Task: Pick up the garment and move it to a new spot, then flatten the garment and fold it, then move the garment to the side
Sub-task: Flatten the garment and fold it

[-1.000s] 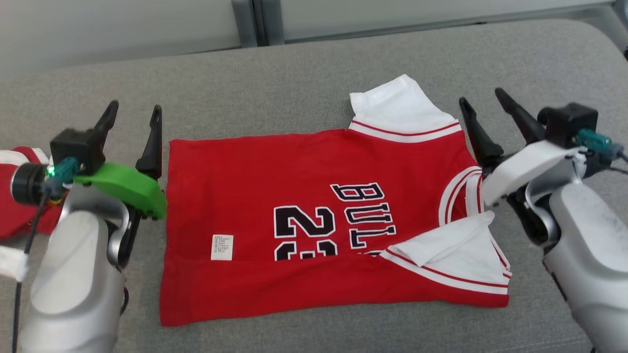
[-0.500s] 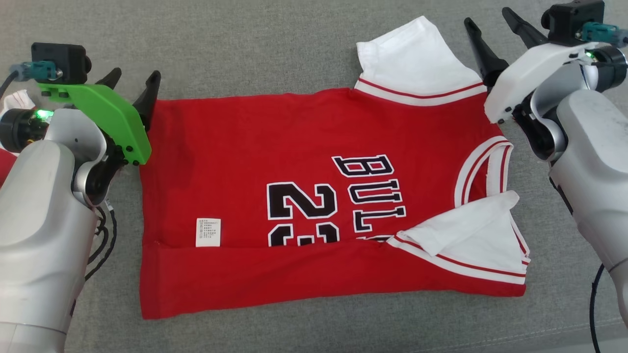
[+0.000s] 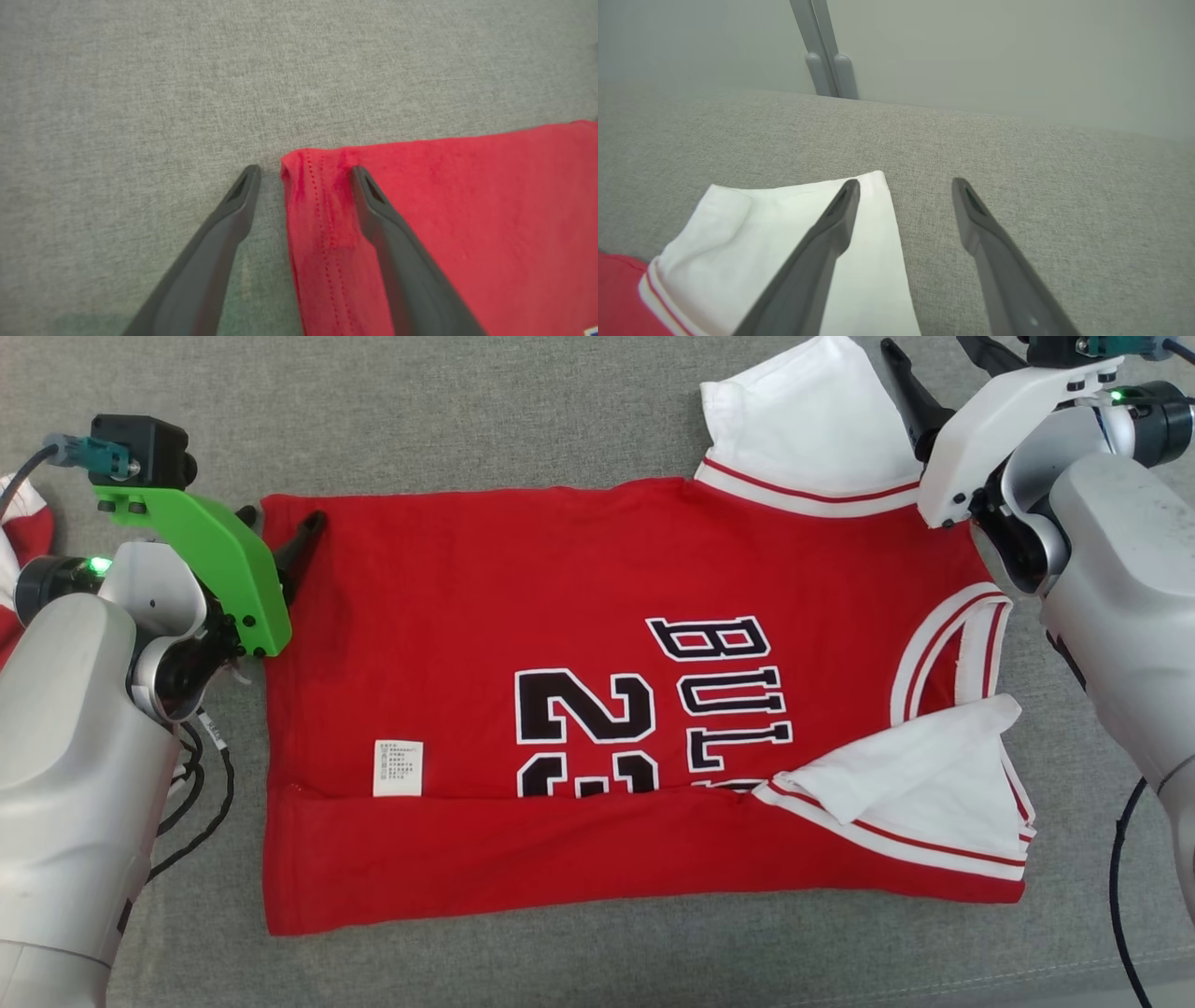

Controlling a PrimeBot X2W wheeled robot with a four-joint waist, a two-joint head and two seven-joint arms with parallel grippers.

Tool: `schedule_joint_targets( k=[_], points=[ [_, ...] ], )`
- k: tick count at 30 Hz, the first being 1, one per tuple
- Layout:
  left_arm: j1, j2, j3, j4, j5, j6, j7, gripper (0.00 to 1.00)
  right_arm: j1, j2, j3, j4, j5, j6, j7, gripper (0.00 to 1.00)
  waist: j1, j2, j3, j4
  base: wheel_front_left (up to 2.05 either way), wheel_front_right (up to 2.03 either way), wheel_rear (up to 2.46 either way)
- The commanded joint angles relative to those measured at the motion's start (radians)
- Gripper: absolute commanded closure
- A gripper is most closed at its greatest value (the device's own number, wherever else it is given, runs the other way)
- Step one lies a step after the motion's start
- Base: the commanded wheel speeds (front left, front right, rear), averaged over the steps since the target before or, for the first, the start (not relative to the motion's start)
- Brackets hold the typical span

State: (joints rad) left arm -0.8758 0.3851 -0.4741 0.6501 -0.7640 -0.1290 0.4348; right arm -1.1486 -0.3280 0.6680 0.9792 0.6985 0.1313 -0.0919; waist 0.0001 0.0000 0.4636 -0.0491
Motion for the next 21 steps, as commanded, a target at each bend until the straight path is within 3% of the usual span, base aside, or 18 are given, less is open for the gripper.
schedule_joint_targets(
  k=[1,6,7,8,9,21],
  points=[
    [-0.001,0.001,-0.005,0.01,-0.012,-0.002,0.004,0.0,-0.02,-0.001,0.011,0.012,0.014,-0.001,-0.008,0.0,-0.0001,0.0,0.009,0.005,0.0,0.0,0.0],
    [-0.011,-0.024,-0.012,0.036,-0.023,-0.002,0.001,0.0,-0.057,0.0,0.058,0.051,0.035,-0.001,0.001,0.0,-0.0001,0.0,0.033,0.016,0.0,0.0,0.0],
    [-0.014,-0.027,-0.017,0.038,-0.021,-0.002,0.003,0.45,-0.063,0.001,0.066,0.058,0.04,-0.001,0.004,0.0,-0.0001,0.0,0.037,0.019,0.0,0.0,0.0],
    [-0.018,-0.031,-0.023,0.038,-0.021,-0.002,0.0,0.81,-0.071,0.0,0.077,0.066,0.043,-0.001,0.012,0.0,-0.0001,0.0,0.041,0.023,0.0,0.0,0.0],
    [-0.021,-0.035,-0.028,0.037,-0.023,-0.002,-0.003,1.0,-0.08,-0.003,0.085,0.077,0.049,-0.001,0.021,0.0,-0.0001,0.0,0.043,0.028,0.0,0.0,0.0],
    [-0.064,-0.055,-0.093,-0.052,-0.018,-0.002,-0.076,1.0,-0.158,-0.029,0.165,0.153,0.092,-0.001,0.104,0.0,-0.0001,0.0,0.07,0.111,0.0,0.0,0.0]
  ],
)
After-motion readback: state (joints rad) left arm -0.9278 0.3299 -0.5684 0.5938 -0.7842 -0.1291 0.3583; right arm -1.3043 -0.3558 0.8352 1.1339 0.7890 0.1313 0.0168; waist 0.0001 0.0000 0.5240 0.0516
